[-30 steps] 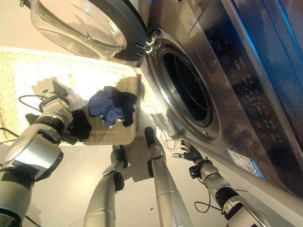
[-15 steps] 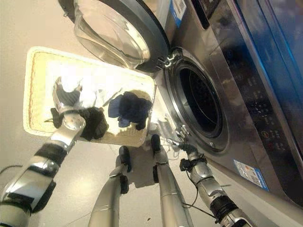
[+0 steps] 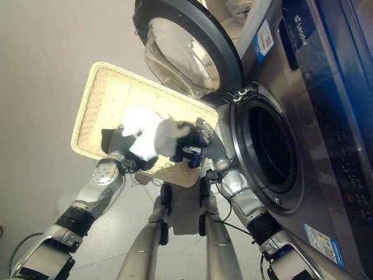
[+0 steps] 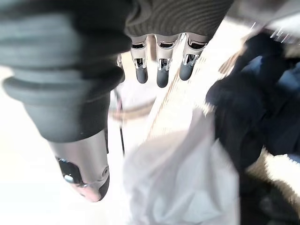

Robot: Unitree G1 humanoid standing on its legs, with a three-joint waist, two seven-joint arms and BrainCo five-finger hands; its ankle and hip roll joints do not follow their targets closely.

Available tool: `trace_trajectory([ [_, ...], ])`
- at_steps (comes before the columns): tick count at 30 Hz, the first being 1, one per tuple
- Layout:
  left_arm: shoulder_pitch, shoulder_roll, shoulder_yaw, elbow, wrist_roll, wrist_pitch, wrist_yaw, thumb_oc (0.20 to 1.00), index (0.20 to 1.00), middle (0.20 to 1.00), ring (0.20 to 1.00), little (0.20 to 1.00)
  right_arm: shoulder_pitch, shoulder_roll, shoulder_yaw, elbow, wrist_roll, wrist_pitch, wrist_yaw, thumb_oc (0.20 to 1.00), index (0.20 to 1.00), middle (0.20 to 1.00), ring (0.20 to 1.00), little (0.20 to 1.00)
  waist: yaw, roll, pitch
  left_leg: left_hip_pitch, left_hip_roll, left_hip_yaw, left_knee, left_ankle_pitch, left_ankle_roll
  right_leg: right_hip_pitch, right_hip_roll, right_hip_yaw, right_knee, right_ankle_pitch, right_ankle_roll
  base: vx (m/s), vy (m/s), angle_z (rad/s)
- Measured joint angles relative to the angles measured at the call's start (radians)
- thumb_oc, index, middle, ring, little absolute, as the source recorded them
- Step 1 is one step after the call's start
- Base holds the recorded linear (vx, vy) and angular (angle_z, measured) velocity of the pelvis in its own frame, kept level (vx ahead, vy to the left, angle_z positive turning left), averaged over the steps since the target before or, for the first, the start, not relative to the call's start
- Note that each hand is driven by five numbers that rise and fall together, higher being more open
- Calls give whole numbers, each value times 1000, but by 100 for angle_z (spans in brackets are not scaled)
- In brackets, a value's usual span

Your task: Put the clothes into the washing machine.

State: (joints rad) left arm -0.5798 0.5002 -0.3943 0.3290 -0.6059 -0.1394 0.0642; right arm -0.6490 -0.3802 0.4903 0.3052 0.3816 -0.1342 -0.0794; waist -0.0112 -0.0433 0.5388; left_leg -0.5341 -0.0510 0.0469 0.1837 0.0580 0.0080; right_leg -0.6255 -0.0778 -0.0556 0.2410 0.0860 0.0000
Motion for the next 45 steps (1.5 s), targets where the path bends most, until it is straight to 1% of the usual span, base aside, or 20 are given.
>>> trace_trajectory([
  [4, 4, 12, -17, -5, -88, 39, -136, 200, 200, 200, 200, 200, -15, -8, 58, 5, 2, 75, 89, 1000, 1000, 1000, 1000, 1000, 3, 8, 2, 20, -1, -12, -13, 9, -3, 20, -3, -13, -4, 0, 0, -30, -8, 8],
  [7, 8, 32, -18, -5, -129, 70, -184, 200, 200, 200, 200, 200, -15, -23, 68, 6, 18, 102, 129, 1000, 1000, 1000, 1000, 1000, 2, 11, 3, 25, -3, -19, -32, 22, -9, 22, -5, -20, -9, -1, 1, -26, -32, 6],
  [16, 29, 54, -68, -6, -163, 133, -193, 200, 200, 200, 200, 200, -15, -68, 113, 7, 141, 216, 231, 1000, 1000, 1000, 1000, 1000, 1, 12, 3, 27, 7, -23, -70, 43, -18, 21, 6, -29, -41, 16, -7, -15, -31, 1],
  [17, 37, 55, -74, -5, -163, 133, -193, 200, 200, 200, 200, 200, -15, -72, 113, 8, 179, 244, 252, 849, 849, 849, 849, 849, 1, 12, 3, 27, 9, -22, -71, 43, -18, 21, 8, -29, -43, 17, -7, -3, -52, -3],
  [18, 41, 61, -87, -6, -163, 133, -192, 200, 200, 200, 200, 200, -14, -79, 113, 8, 226, 275, 276, 548, 548, 548, 548, 548, 2, 12, 3, 27, 10, -22, -72, 44, -18, 22, 10, -29, -46, 18, -9, -1, -60, -3],
  [19, 42, 66, -95, -5, -163, 133, -192, 200, 200, 200, 200, 200, -13, -82, 113, 8, 249, 290, 287, 354, 354, 354, 354, 354, 3, 12, 3, 27, 11, -22, -73, 44, -18, 22, 11, -29, -48, 18, -9, 1, -57, -3],
  [20, 47, 72, -105, -5, -163, 134, -192, 200, 200, 200, 200, 200, -12, -86, 113, 13, 288, 314, 305, 200, 200, 200, 200, 200, 2, 12, 3, 27, 12, -21, -74, 47, -21, 24, 12, -29, -54, 20, -11, 2, -40, -2],
  [23, 52, 69, -128, -6, -202, 133, -196, 200, 200, 200, 200, 200, 9, -102, 113, 27, 413, 354, 315, 200, 200, 200, 200, 200, 3, 12, 3, 27, 15, -21, -83, 49, -21, 24, 16, -29, -62, 21, -12, 2, -45, -1],
  [30, 90, 35, -174, -6, -304, 131, -208, 200, 200, 200, 200, 200, 75, -101, 113, 79, 600, 359, 311, 200, 200, 200, 200, 200, 0, 12, 3, 26, 21, -18, -108, 53, -24, 21, 25, -29, -90, 29, -18, 1, -43, -3],
  [32, 118, 17, -174, -6, -324, 111, -211, 313, 313, 313, 313, 313, 87, -93, 113, 94, 613, 360, 311, 200, 200, 200, 200, 200, 0, 12, 3, 26, 23, -9, -119, 54, -25, 14, 26, -28, -97, 31, -18, 4, -51, -12],
  [33, 125, 14, -173, -6, -324, 105, -213, 476, 476, 476, 476, 476, 87, -92, 113, 95, 612, 364, 311, 200, 200, 200, 200, 200, 0, 12, 3, 23, 24, -4, -122, 55, -26, 9, 27, -27, -101, 33, -19, 13, -31, -16],
  [35, 132, 15, -174, -5, -325, 102, -227, 580, 580, 580, 580, 580, 86, -91, 113, 96, 613, 380, 310, 200, 200, 200, 200, 200, 0, 12, 3, 9, 24, 5, -128, 56, -27, -10, 29, -22, -105, 38, -20, 16, -29, -14],
  [36, 133, 16, -174, -5, -325, 102, -231, 912, 912, 912, 912, 912, 87, -90, 113, 96, 613, 383, 310, 200, 200, 200, 200, 200, -1, 12, 3, 9, 23, 6, -129, 56, -27, -10, 30, -21, -106, 39, -21, 14, -35, -6],
  [37, 135, 17, -176, -5, -331, 102, -248, 1000, 1000, 1000, 1000, 1000, 87, -90, 112, 101, 620, 387, 310, 200, 200, 200, 200, 200, -1, 12, 3, 9, 25, 6, -129, 55, -28, -10, 32, -21, -107, 39, -21, 13, -43, -3],
  [38, 135, 17, -176, -5, -336, 98, -261, 931, 931, 931, 931, 931, 85, -90, 112, 110, 628, 388, 310, 200, 200, 200, 200, 200, 0, 12, 3, 9, 26, 6, -129, 55, -28, -10, 33, -21, -107, 40, -22, 8, -49, -2],
  [39, 136, 15, -188, -5, -359, 70, -287, 793, 793, 793, 793, 793, 74, -86, 111, 141, 653, 411, 311, 200, 200, 200, 200, 200, 0, 12, 3, 9, 25, 6, -132, 54, -29, -11, 35, -21, -110, 40, -22, 6, -45, -2],
  [40, 136, 13, -193, -5, -360, 60, -294, 746, 746, 746, 746, 746, 70, -82, 111, 155, 656, 422, 311, 200, 200, 200, 200, 200, 1, 12, 3, 9, 26, 6, -133, 54, -29, -11, 36, -20, -112, 40, -22, 8, -43, -2],
  [41, 135, 8, -200, -5, -359, 46, -296, 743, 743, 743, 743, 743, 65, -77, 111, 171, 656, 433, 314, 200, 200, 200, 200, 200, 0, 12, 3, 8, 26, 6, -133, 54, -29, -12, 36, -20, -112, 40, -22, 9, -49, -3],
  [43, 127, -15, -216, -5, -344, 6, -291, 1000, 1000, 1000, 1000, 1000, 63, -63, 113, 190, 651, 480, 343, 200, 200, 200, 200, 200, 0, 12, 3, 3, 26, 6, -133, 53, -31, -19, 38, -16, -112, 40, -22, 12, -63, -4],
  [45, 111, -29, -218, -26, -307, -14, -266, 1000, 1000, 1000, 1000, 1000, 63, -61, 125, 193, 651, 516, 389, 200, 200, 200, 200, 200, 1, 12, 3, -11, 25, 5, -129, 53, -31, -32, 39, -12, -111, 41, -23, 14, -59, -4],
])
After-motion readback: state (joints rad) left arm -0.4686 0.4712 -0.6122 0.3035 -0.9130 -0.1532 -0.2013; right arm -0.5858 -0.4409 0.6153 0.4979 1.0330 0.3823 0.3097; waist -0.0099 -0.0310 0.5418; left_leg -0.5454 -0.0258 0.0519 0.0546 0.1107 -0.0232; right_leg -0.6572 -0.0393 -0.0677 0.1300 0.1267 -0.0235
